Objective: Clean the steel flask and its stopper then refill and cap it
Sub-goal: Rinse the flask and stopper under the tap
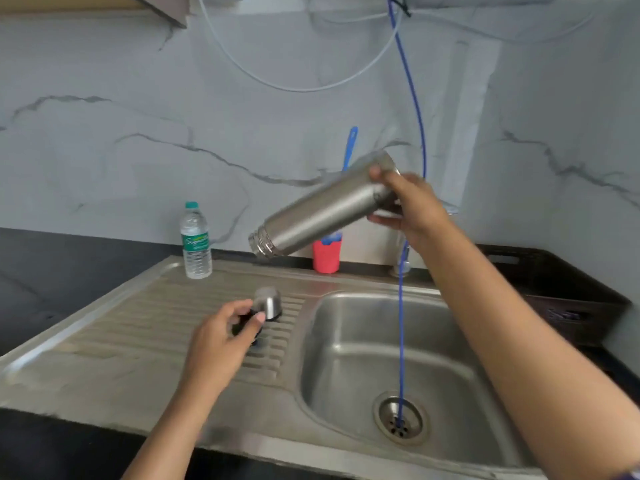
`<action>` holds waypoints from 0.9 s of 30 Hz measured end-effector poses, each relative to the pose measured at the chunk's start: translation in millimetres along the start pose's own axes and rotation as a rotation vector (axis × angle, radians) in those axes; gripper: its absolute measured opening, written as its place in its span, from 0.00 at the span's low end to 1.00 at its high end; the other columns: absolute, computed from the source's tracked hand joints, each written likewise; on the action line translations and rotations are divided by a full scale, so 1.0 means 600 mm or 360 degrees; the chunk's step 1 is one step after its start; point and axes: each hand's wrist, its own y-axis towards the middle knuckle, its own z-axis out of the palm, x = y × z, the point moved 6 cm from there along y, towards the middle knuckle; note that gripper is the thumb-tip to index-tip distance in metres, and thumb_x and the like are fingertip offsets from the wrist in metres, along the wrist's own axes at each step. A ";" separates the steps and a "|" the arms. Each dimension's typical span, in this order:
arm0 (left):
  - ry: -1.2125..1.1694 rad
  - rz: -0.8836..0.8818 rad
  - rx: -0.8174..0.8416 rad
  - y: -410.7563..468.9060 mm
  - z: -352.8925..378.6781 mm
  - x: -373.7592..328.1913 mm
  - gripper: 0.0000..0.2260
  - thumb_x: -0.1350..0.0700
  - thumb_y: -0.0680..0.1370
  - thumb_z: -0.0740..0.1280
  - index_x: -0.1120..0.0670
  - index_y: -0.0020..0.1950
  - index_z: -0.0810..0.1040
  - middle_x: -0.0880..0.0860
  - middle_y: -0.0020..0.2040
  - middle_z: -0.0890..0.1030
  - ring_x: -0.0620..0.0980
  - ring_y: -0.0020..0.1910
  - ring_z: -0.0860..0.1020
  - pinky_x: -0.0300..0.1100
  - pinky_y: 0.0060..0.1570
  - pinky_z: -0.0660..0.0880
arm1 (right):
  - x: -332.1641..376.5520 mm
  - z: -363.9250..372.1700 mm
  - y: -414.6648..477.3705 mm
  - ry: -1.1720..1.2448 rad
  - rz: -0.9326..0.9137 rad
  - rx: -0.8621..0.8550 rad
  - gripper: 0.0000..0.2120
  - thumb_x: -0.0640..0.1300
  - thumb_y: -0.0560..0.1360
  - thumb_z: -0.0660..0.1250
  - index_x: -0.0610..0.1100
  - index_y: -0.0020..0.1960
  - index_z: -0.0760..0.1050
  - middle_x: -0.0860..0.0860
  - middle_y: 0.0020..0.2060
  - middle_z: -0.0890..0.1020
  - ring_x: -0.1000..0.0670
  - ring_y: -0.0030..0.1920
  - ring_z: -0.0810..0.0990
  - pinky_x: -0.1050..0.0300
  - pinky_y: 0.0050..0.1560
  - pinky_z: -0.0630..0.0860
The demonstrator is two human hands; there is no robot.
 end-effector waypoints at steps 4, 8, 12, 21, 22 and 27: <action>-0.1058 -0.0378 0.0562 -0.010 0.139 -0.071 0.20 0.44 0.66 0.76 0.48 0.54 0.78 0.48 0.52 0.82 0.47 0.54 0.79 0.37 0.47 0.72 | -0.104 -0.107 -0.059 0.0327 0.0331 -0.0199 0.07 0.47 0.72 0.70 0.46 0.46 0.74 0.48 0.40 0.73 0.51 0.37 0.76 0.58 0.33 0.80; -0.1486 -0.0582 0.0587 -0.009 0.228 -0.089 0.39 0.33 0.45 0.80 0.48 0.51 0.77 0.45 0.48 0.81 0.46 0.54 0.79 0.43 0.50 0.73 | -0.185 -0.183 -0.102 0.0513 0.0526 -0.0349 0.03 0.45 0.75 0.67 0.46 0.45 0.75 0.47 0.42 0.76 0.49 0.42 0.76 0.56 0.36 0.79; -0.1602 -0.0735 0.0591 -0.006 0.276 -0.080 0.26 0.42 0.66 0.70 0.52 0.60 0.76 0.49 0.50 0.80 0.54 0.60 0.76 0.43 0.50 0.73 | -0.235 -0.238 -0.117 0.0554 0.0657 -0.0382 0.08 0.47 0.73 0.69 0.45 0.49 0.76 0.45 0.48 0.78 0.47 0.47 0.77 0.55 0.37 0.80; -0.1770 -0.0995 0.0411 0.019 0.308 -0.045 0.27 0.49 0.71 0.70 0.53 0.69 0.69 0.58 0.63 0.77 0.57 0.59 0.77 0.48 0.44 0.78 | -0.324 -0.249 -0.115 0.0007 0.1127 0.0264 0.29 0.58 0.63 0.75 0.44 0.58 0.74 0.41 0.50 0.81 0.45 0.43 0.82 0.54 0.40 0.82; -0.1735 -0.0977 0.0358 0.026 0.305 -0.040 0.28 0.49 0.70 0.71 0.53 0.68 0.70 0.57 0.62 0.78 0.56 0.56 0.78 0.47 0.44 0.77 | -0.333 -0.250 -0.115 -0.0129 0.1185 0.0402 0.31 0.61 0.63 0.75 0.44 0.58 0.74 0.42 0.50 0.81 0.46 0.44 0.82 0.52 0.43 0.81; -0.1420 -0.0758 0.0327 0.050 0.304 -0.030 0.14 0.52 0.72 0.71 0.48 0.57 0.76 0.53 0.54 0.81 0.54 0.54 0.80 0.47 0.44 0.77 | -0.321 -0.285 0.005 -0.0556 0.0833 0.0031 0.13 0.55 0.75 0.67 0.45 0.48 0.76 0.45 0.48 0.81 0.48 0.46 0.78 0.53 0.48 0.73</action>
